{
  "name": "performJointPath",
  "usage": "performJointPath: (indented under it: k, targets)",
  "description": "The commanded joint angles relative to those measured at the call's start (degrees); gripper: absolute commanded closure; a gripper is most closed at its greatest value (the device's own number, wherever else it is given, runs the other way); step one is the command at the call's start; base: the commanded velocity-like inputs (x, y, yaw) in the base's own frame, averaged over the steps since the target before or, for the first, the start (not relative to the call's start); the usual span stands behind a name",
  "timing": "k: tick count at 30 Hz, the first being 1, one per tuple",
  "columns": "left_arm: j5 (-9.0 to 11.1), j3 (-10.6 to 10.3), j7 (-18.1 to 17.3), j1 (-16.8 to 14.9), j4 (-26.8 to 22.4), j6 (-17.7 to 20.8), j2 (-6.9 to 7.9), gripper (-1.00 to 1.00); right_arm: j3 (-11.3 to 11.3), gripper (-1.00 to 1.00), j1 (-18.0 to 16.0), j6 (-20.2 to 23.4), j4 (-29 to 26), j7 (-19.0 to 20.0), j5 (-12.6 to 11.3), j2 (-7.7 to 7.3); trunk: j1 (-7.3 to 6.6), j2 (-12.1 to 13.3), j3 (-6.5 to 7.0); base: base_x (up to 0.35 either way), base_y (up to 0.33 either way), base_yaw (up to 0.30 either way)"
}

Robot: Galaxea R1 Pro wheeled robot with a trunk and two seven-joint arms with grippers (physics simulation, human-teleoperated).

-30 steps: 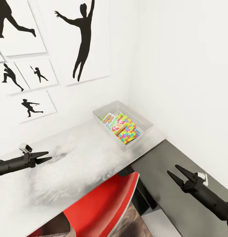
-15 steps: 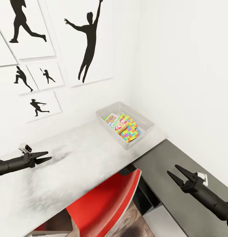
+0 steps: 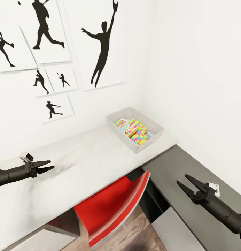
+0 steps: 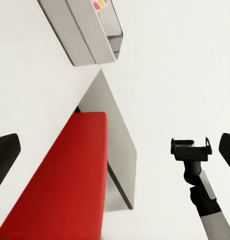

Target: Put all the toys in the child's room - the three board games (two on the bed and one on the table), the two jigsaw puzzles on the table, and the tennis ball on the table - inside the toy box on the table in the child's room.

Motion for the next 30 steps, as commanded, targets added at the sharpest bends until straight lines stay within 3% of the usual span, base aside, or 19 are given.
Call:
performJointPath:
  k: [1,9,16,30]
  targets:
    - [0.0,0.0,-0.2,0.0,0.0,0.6,0.03,-1.00,-0.1,-1.00,0.0,0.2,0.0,0.3,0.3,0.01,0.01,-0.1,-0.01,-0.272,0.000,0.067]
    - [0.0,0.0,-0.2,0.0,0.0,0.6,0.02,-1.00,0.0,-1.00,0.0,-0.1,0.0,0.3,0.3,0.01,0.01,-0.1,0.75,-0.210,0.000,0.067]
    - [0.0,0.0,-0.2,0.0,0.0,0.6,-0.01,-1.00,0.3,-1.00,0.0,-2.5,0.0,0.4,0.2,-0.08,0.01,-0.1,1.41,-0.025,0.000,0.068]
    - [0.0,0.0,-0.2,0.0,0.0,0.6,0.00,-1.00,0.4,-1.00,0.0,-2.9,0.0,0.4,0.2,-0.08,0.01,-0.1,2.72,-0.001,0.000,0.068]
